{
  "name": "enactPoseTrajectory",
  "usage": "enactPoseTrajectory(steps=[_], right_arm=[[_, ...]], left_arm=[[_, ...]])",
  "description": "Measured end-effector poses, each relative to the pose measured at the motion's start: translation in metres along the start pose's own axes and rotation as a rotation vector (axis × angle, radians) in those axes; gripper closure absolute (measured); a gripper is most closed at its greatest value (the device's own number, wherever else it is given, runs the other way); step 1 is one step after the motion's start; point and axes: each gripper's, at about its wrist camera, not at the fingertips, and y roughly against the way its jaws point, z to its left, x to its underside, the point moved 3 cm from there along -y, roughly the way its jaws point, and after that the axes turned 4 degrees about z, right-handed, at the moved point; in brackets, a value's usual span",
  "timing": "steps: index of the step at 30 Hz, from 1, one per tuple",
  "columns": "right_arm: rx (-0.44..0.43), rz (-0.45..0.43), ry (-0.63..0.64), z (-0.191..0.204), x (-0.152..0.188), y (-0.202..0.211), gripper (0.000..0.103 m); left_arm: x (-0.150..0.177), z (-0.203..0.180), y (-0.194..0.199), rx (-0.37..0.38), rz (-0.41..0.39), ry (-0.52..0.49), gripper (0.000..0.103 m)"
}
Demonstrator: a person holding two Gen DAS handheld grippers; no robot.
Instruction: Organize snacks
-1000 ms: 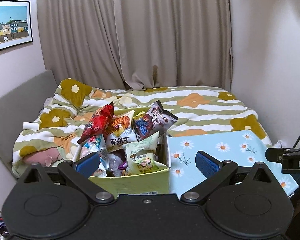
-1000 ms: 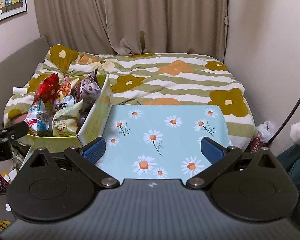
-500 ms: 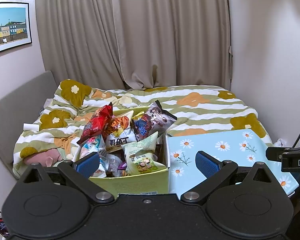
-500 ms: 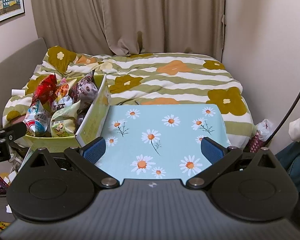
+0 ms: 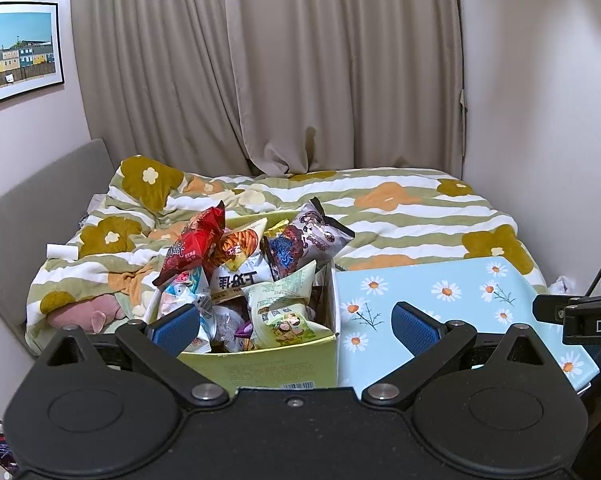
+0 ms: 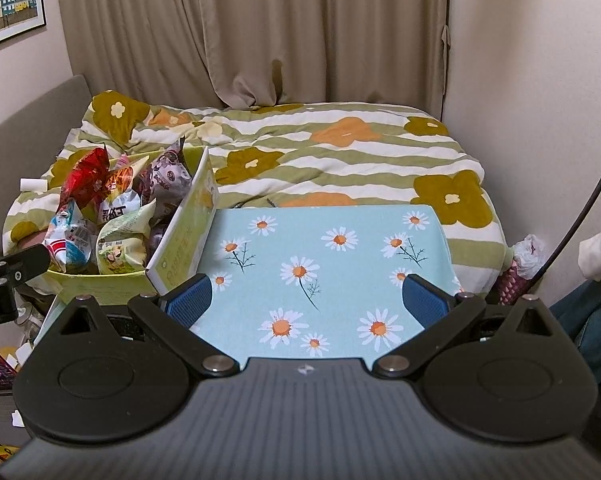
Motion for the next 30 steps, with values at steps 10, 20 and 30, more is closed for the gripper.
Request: enactPoseTrajectory(steps=[10, 20, 30], right_arm=[[-0.001, 0.0, 0.0, 0.0, -0.0002, 0.0, 0.0], [-0.001, 0.0, 0.0, 0.0008, 0.0007, -0.0002, 0.0], [-0.001, 0.0, 0.0, 0.0013, 0.0009, -0.0001, 0.0]], left_arm=[[0.0014, -0.0003, 0.0004, 0.005, 0.006, 0.003, 0.0], [0.0011, 0.0001, 0.0009, 0.003, 0.004, 0.016, 0.0], [-0.0007, 0.0014, 0.002, -0.01, -0.005, 0.033, 0.0]])
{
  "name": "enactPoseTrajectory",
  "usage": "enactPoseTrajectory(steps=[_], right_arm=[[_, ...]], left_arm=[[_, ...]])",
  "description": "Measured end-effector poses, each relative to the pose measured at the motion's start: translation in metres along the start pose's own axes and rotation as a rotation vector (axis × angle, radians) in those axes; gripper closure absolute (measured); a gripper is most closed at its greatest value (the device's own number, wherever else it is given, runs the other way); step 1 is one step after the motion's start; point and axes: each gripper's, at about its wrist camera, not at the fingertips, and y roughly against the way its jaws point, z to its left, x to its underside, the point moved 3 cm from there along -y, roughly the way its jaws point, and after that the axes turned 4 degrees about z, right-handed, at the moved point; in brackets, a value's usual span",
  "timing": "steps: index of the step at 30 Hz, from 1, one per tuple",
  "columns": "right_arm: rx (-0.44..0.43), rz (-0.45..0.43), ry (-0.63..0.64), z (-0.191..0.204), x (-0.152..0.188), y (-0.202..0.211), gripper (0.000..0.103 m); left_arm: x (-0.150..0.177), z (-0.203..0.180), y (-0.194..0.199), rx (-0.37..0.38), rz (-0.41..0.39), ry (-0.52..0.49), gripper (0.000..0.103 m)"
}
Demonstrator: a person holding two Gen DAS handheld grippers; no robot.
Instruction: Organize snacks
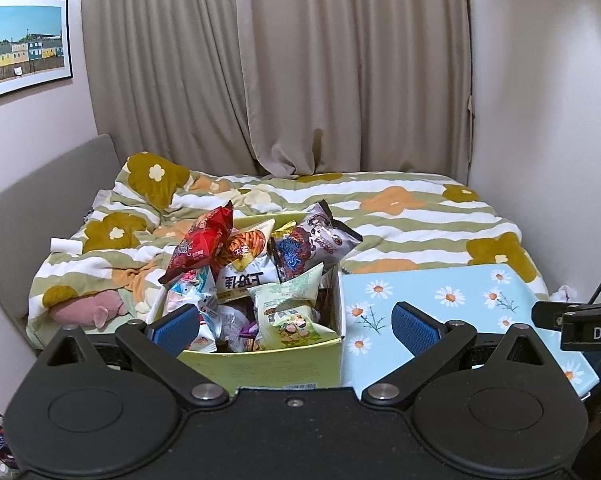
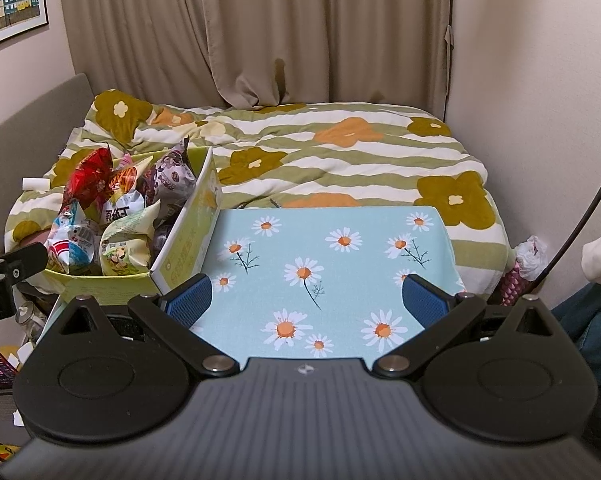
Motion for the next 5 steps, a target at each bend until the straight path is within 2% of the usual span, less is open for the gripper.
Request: enactPoseTrajectory(steps=[5], right_arm=[[-0.001, -0.001, -0.001, 0.0, 0.0001, -0.0001, 0.0]], left_arm=[[-0.0023, 0.0002, -0.0002, -0.009, -0.013, 0.003, 0.0]])
